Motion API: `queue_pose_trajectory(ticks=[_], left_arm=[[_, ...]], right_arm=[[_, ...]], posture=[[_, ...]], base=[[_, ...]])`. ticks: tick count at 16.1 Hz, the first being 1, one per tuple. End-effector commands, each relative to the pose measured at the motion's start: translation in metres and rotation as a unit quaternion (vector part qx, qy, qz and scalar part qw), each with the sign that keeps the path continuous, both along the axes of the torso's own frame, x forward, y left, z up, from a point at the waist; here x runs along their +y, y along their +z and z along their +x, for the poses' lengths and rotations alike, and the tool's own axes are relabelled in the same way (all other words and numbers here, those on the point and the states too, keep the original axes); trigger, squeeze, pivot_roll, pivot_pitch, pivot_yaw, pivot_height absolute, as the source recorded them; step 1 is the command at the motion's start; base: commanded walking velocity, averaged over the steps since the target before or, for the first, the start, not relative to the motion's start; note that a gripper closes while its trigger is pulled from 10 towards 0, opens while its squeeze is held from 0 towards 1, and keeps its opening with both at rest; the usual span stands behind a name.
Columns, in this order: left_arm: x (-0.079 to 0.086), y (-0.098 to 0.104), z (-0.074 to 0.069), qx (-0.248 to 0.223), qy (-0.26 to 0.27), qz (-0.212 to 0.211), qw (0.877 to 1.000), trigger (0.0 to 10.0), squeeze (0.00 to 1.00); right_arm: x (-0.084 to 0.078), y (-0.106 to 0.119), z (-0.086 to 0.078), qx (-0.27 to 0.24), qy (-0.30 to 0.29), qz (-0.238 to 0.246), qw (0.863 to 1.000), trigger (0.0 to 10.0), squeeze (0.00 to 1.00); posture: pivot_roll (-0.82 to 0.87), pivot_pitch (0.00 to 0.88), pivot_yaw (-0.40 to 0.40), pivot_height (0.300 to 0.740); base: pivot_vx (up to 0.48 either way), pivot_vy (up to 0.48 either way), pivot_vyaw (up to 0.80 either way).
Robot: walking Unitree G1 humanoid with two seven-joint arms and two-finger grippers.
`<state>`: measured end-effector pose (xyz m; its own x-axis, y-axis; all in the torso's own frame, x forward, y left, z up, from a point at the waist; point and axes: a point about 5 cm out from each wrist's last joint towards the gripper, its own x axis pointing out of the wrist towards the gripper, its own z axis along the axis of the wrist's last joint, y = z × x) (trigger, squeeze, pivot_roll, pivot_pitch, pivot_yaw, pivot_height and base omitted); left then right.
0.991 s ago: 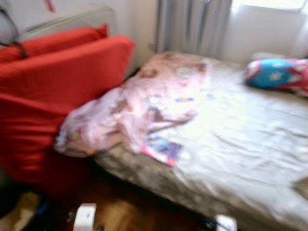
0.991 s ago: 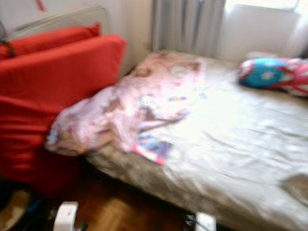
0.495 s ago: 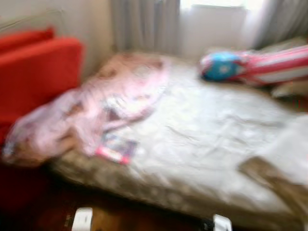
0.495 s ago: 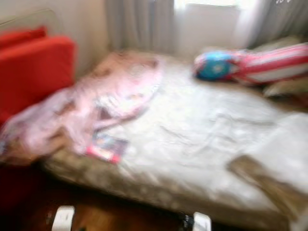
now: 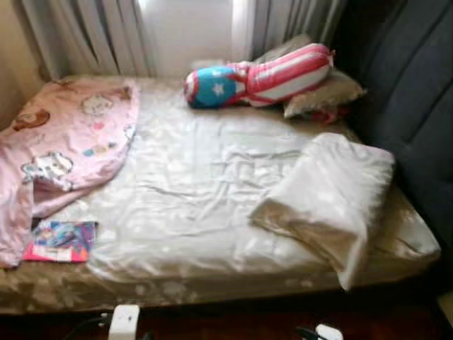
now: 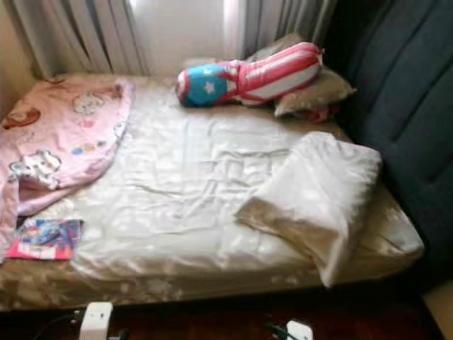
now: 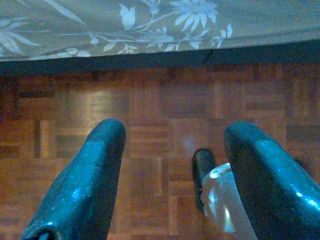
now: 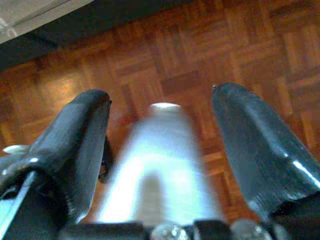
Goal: Clean up the room
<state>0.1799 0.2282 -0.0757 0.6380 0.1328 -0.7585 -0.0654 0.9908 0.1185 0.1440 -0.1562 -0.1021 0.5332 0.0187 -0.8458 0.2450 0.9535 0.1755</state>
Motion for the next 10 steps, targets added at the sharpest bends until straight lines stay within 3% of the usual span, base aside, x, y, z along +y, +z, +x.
queue_pose_trajectory(ticks=[1,4,10], left_arm=[[-0.0156,-0.0027,0.0030,0.013,-0.015,-0.035,0.999,10.0,0.00],[-0.0152,-0.0029,0.0029,0.015,-0.014,-0.034,0.999,10.0,0.00],[-0.0108,-0.0033,0.0005,0.020,-0.004,-0.034,0.999,10.0,0.00]], right_arm=[[-0.0093,0.0234,0.0531,-0.059,0.077,-0.056,0.994,10.0,0.00],[-0.0144,0.0233,0.0516,-0.061,0.073,-0.056,0.994,10.0,0.00],[-0.0154,0.0223,0.0492,-0.060,0.072,-0.054,0.994,10.0,0.00]], posture=[[0.10,0.000,-0.114,0.740],[0.10,0.000,-0.111,0.740],[0.09,0.000,-0.102,0.740]], base=[[0.000,-0.382,0.00],[0.000,-0.341,0.00],[0.000,0.000,0.00]])
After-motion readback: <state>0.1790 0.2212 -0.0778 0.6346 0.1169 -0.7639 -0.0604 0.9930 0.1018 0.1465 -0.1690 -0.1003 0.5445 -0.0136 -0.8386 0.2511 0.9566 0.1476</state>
